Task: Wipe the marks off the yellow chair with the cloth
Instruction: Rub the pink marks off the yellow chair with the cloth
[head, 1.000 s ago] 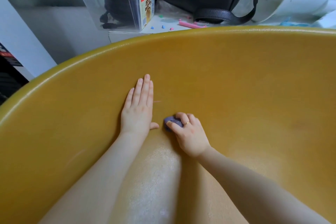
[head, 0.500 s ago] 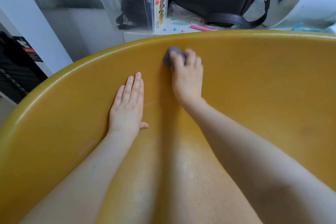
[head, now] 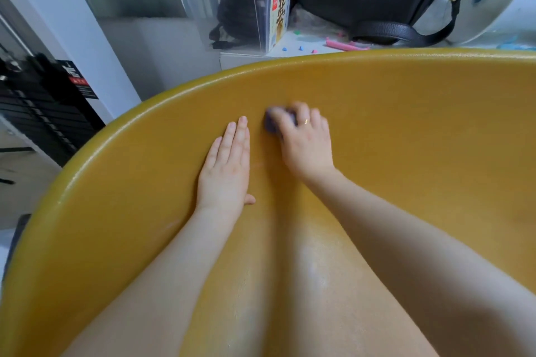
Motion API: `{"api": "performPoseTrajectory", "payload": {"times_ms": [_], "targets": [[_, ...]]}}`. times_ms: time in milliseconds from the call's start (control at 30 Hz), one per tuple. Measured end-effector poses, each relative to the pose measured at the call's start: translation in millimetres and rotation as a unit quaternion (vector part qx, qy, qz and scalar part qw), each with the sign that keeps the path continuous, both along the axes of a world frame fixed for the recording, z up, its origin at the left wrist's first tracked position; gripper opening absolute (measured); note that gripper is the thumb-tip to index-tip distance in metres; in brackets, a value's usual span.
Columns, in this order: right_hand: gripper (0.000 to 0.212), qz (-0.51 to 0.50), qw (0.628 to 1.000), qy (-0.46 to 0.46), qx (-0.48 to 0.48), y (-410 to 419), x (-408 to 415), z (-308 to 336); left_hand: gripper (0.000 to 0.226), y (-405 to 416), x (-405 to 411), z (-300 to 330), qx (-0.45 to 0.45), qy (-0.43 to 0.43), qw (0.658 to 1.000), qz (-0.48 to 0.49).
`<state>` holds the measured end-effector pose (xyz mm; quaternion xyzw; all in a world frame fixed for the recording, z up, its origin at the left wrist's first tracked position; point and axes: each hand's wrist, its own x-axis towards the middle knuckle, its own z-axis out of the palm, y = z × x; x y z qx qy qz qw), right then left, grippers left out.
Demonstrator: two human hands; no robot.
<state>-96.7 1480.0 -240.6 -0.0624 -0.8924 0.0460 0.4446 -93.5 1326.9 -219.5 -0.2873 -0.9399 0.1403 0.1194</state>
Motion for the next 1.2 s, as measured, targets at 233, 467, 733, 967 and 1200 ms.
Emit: {"api": "performPoseTrajectory", "payload": {"times_ms": [233, 467, 733, 967, 1200], "targets": [[0.038, 0.021, 0.998, 0.031, -0.046, -20.7, -9.3, -16.7, 0.136, -17.2, -1.6, -7.2, -0.017, 0.073, 0.997, 0.023], [0.033, 0.09, 0.989, -0.117, -0.006, -46.3, 72.8, -123.7, 0.131, -17.3, -1.7, -3.4, -0.038, 0.087, 0.995, 0.023], [0.035, 0.021, 0.998, 0.014, -0.052, -27.2, -13.8, 6.6, 0.132, -38.1, 1.7, 14.7, -0.075, 0.048, 0.995, 0.034], [0.037, 0.059, 0.995, -0.012, -0.078, -58.9, -5.3, -26.6, 0.134, -43.9, 5.7, 18.3, -0.018, 0.013, 0.999, 0.047], [0.03, 0.146, 0.978, -0.133, -0.071, -80.0, 64.3, -111.0, 0.121, -50.9, 9.5, 32.7, -0.022, -0.033, 0.999, 0.012]]}}
